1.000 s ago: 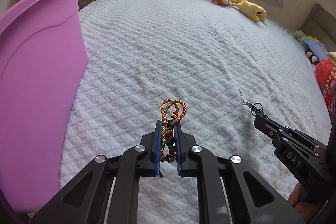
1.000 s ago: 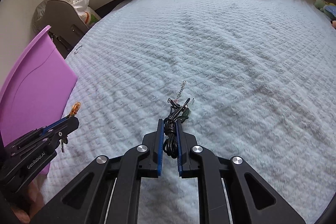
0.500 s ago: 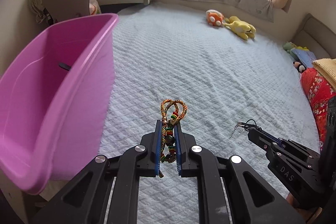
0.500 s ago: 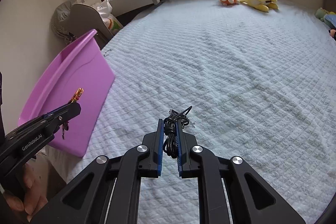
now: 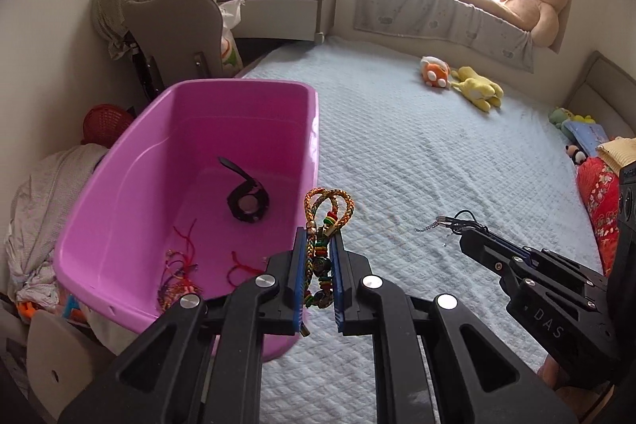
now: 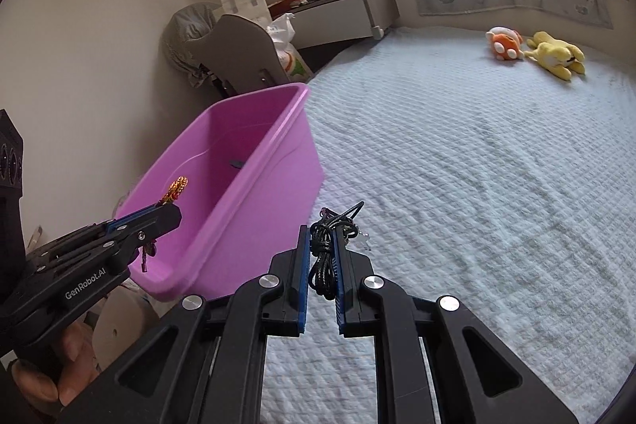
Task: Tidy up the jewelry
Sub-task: 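Carry the keychain and beaded bracelet over the pink tub with both tools, then open right tool dropping keychain while left tool releases beaded bracelet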
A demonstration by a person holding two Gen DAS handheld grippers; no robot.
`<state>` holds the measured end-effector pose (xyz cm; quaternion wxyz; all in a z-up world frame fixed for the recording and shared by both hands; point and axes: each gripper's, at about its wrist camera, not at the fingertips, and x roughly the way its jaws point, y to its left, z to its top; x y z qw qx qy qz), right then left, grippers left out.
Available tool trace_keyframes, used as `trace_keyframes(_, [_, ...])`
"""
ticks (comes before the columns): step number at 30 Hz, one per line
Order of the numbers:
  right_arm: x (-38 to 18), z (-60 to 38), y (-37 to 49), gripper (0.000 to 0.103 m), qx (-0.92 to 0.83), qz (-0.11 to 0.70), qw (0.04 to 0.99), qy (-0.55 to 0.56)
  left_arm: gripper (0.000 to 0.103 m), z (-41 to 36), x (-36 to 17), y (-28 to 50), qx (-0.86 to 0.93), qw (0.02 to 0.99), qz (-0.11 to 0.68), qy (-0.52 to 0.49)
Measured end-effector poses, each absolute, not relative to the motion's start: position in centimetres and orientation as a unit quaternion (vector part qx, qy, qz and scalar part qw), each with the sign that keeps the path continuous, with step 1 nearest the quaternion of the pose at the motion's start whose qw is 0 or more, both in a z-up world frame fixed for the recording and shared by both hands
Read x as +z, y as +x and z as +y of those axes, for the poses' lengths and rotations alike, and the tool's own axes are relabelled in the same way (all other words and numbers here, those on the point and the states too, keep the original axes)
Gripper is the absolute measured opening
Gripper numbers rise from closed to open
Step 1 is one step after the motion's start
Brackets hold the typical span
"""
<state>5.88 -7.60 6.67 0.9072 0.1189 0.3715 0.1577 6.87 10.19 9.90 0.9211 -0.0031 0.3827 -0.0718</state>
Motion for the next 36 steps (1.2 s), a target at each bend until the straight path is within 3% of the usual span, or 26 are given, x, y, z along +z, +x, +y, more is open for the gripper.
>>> trace_keyframes(10, [11.4, 0.8, 9.5, 0.011, 0.22, 0.351, 0.907, 0.077, 0.012, 18.8, 12.7, 10.1, -0.007, 0.928, 0.374, -0.011])
trace_keyframes(20, [12.2, 6.9, 13.0, 0.011, 0.257, 0.361, 0.894, 0.065, 0.012, 23.7, 12.9, 12.9, 0.038, 0.924, 0.381, -0.006])
trace_keyframes(36, [7.5, 10.5, 16.5, 0.011, 0.241, 0.452, 0.858, 0.041, 0.015, 25.8, 6.4, 16.0, 0.053, 0.876, 0.478, -0.021])
